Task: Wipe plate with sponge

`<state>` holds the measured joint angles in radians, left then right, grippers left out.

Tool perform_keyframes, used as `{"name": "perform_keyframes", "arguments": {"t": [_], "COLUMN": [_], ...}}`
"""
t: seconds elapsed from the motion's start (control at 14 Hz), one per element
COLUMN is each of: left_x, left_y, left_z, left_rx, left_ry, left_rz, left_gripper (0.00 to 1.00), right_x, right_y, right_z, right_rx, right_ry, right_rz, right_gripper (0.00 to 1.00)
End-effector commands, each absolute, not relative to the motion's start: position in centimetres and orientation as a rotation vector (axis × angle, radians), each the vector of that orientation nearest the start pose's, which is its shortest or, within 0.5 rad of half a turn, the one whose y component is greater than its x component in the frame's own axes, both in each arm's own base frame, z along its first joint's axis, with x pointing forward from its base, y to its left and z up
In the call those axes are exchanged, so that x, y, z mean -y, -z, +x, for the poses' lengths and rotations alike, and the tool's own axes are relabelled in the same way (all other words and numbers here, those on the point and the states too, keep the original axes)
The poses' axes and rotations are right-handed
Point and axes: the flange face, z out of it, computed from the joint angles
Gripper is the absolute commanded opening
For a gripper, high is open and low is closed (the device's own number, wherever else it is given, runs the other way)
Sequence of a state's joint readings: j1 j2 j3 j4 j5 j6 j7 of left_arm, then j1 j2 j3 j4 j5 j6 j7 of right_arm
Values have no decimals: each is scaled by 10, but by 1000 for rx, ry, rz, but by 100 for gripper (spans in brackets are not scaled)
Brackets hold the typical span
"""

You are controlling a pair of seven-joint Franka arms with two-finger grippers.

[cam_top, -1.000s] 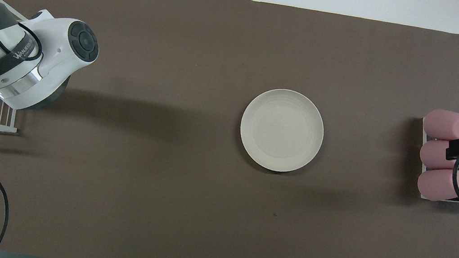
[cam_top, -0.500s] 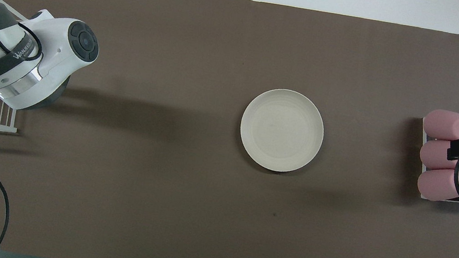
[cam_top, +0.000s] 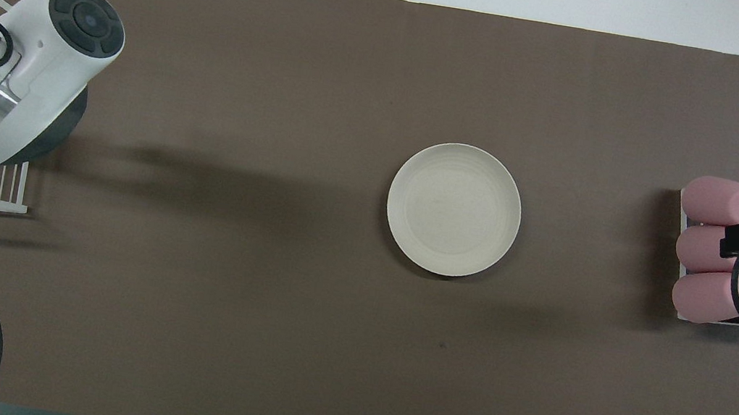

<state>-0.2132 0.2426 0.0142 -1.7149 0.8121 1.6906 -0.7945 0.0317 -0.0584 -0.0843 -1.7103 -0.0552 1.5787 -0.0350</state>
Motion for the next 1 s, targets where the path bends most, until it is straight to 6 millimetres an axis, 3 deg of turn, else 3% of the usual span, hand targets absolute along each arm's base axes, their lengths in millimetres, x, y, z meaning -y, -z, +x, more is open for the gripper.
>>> {"name": "perform_keyframes", "arguments": {"t": [0.0, 0.14, 0.21, 0.36, 0.5, 0.64, 0.71, 0.93], "left_x": [52, 48, 30, 16, 11, 16, 19, 23], "left_y": [-499, -536, -558, -592, -606, -610, -607, -612], "left_z": [604, 594, 584, 558, 538, 517, 516, 529], "left_rx": [512, 531, 568, 526, 428, 209, 159, 234], "left_ry": [130, 57, 22, -66, -176, -263, -280, -193], "left_rz": [-2412, -2567, -2653, -2829, -2953, -3047, -3083, -3144], "left_gripper": [100, 100, 100, 100, 100, 100, 100, 100], "right_x": [39, 39, 40, 40, 40, 40, 40, 40], "right_y": [-591, -591, -591, -591, -591, -591, -591, -591], "right_z": [528, 528, 528, 528, 528, 528, 528, 528], "right_rx": [-21, -21, -23, -23, -23, -23, -23, -23], "right_ry": [-118, -118, -118, -118, -118, -118, -118, -118], "right_rz": [-3201, -3201, -3201, -3201, -3201, -3201, -3201, -3201], "right_gripper": [100, 100, 100, 100, 100, 100, 100, 100]}}
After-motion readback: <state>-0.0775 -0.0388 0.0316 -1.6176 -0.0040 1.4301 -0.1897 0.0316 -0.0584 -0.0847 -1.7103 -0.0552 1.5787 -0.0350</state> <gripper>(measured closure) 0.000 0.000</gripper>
